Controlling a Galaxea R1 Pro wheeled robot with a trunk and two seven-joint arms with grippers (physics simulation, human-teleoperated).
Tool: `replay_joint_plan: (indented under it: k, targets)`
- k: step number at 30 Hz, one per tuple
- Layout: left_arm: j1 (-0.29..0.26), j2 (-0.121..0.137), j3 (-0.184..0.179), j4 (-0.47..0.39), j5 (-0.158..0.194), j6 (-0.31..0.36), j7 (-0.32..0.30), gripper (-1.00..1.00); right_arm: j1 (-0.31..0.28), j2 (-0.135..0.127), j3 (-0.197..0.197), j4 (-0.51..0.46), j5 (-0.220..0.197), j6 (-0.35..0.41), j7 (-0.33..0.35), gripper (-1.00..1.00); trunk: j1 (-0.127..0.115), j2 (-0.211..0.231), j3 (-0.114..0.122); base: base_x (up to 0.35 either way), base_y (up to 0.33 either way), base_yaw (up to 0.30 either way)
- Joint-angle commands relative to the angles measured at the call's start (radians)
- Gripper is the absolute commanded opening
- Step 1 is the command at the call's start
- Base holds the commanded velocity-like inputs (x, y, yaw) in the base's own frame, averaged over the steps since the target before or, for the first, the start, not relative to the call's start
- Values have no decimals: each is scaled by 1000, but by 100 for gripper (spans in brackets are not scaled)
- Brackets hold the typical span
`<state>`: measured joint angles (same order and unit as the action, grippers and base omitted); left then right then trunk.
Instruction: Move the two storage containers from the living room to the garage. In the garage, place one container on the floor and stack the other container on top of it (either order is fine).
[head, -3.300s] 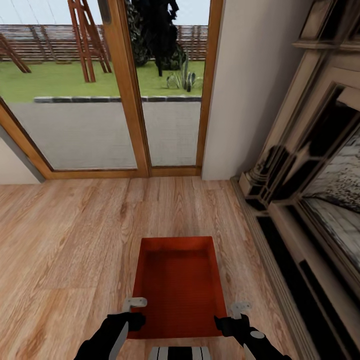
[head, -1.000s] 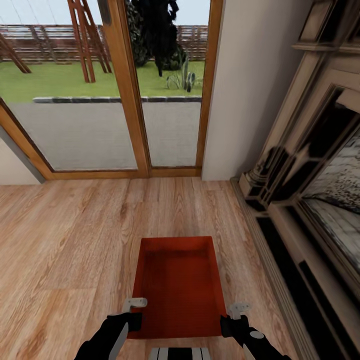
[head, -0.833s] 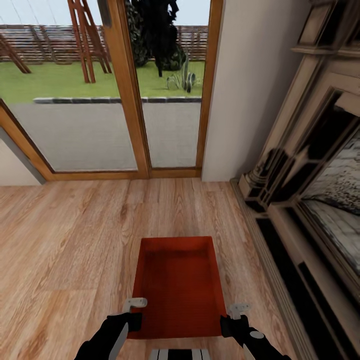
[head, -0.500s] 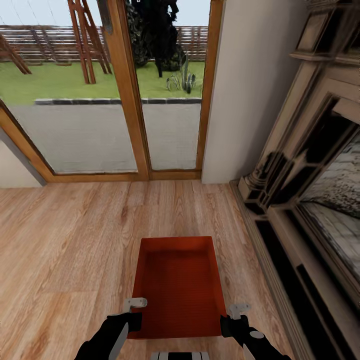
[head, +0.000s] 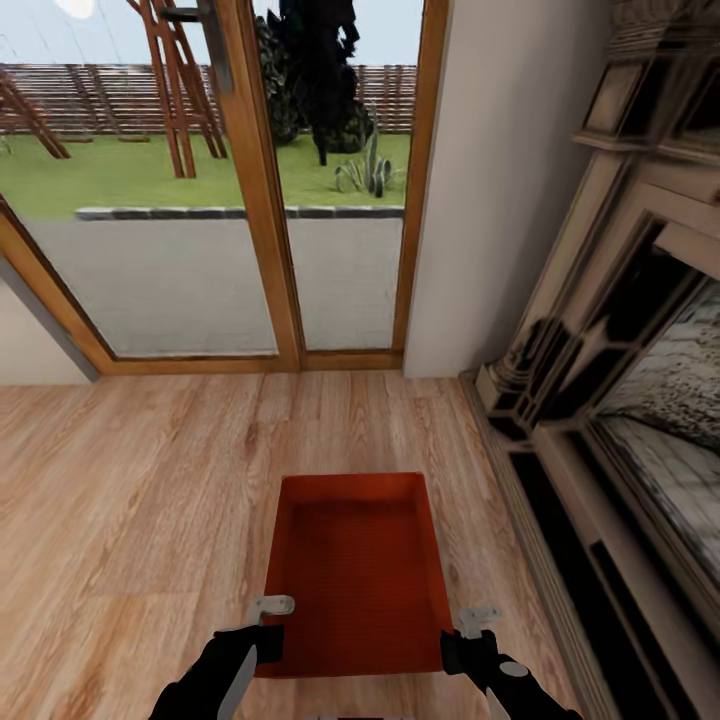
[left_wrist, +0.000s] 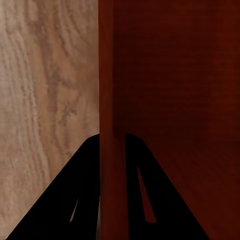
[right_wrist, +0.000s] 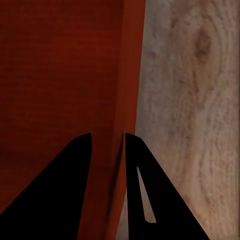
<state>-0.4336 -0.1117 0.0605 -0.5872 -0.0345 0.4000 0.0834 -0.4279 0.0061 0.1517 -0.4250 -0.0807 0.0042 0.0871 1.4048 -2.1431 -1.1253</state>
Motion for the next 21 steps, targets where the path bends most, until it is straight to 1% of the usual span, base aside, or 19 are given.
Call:
replay_joint_plan:
  k: [1, 21]
  targets:
    - [-1, 0, 10, -3, -16, 6, 5, -100, 0, -1, 3, 0, -8, 0, 0, -100, -4, 7, 4, 0, 0, 87]
    - [-1, 0, 10, -3, -16, 6, 6, -100, 0, 0, 7, 0, -4, -1, -1, -100, -81, 147, 99, 0, 0, 97]
